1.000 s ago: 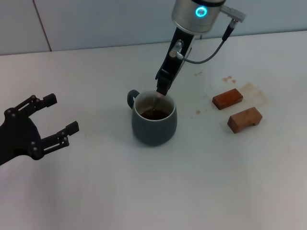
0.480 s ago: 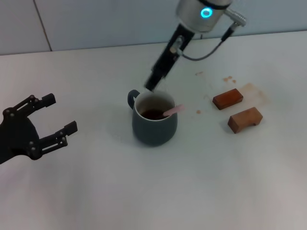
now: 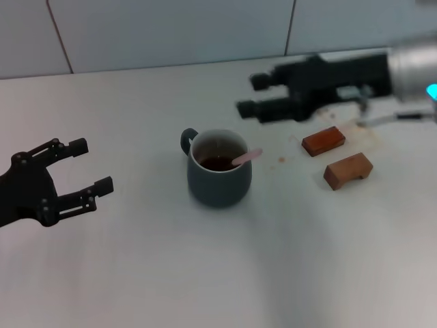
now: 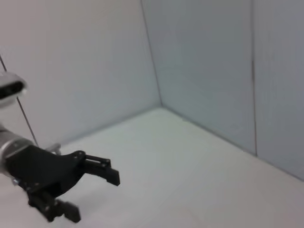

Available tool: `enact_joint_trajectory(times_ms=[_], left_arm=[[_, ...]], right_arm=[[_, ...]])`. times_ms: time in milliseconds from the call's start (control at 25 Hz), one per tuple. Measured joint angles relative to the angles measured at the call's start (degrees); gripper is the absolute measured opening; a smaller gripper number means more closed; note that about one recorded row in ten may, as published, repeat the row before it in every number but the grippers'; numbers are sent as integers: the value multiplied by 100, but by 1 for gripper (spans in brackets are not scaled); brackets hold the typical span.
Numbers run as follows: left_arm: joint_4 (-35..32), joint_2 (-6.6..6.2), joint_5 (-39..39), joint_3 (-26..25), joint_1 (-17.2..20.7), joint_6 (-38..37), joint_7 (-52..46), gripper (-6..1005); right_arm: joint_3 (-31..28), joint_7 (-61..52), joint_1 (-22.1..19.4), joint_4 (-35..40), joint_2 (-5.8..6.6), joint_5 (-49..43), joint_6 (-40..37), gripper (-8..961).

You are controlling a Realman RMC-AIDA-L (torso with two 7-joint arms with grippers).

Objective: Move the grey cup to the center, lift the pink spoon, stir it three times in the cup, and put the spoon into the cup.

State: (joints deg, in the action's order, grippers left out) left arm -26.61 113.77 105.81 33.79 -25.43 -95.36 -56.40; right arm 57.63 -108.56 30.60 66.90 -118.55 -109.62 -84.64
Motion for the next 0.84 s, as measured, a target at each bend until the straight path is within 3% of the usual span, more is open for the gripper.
enact_joint_trajectory(times_ms=[80,120,240,280,440,520,640,840], left_arm=[[-8,-26,1,20,-28,-9,-88,847],[-46,-103,2,123,-107,-32,-308,847],[-65,-183,2,252,-185,-26,-488,847],[-72,-266,3,381,-254,-7,-670,847],[-73,-365,39,493,-353,6,-948,847],[-184,-452,249,519,-507,7,-1362,847],[-255,-458,346,520,-551,5,-1467,847],[-380,-514,832,489,-894,17,-1833,847]], right_arm=[[-205,644,-381,-164,-23,322,-46,579],[-320,965,-544,-291,-31,391,-39,606],[-645,1755,-751,-909,-7,425,-59,688],[-741,1901,-770,-1123,21,418,-76,715],[-953,2197,-746,-1773,259,405,-322,788],[-999,2375,-742,-1875,315,404,-390,819],[-1027,2611,-730,-1936,397,395,-400,819],[-1036,2764,-447,-2394,667,389,-373,819]])
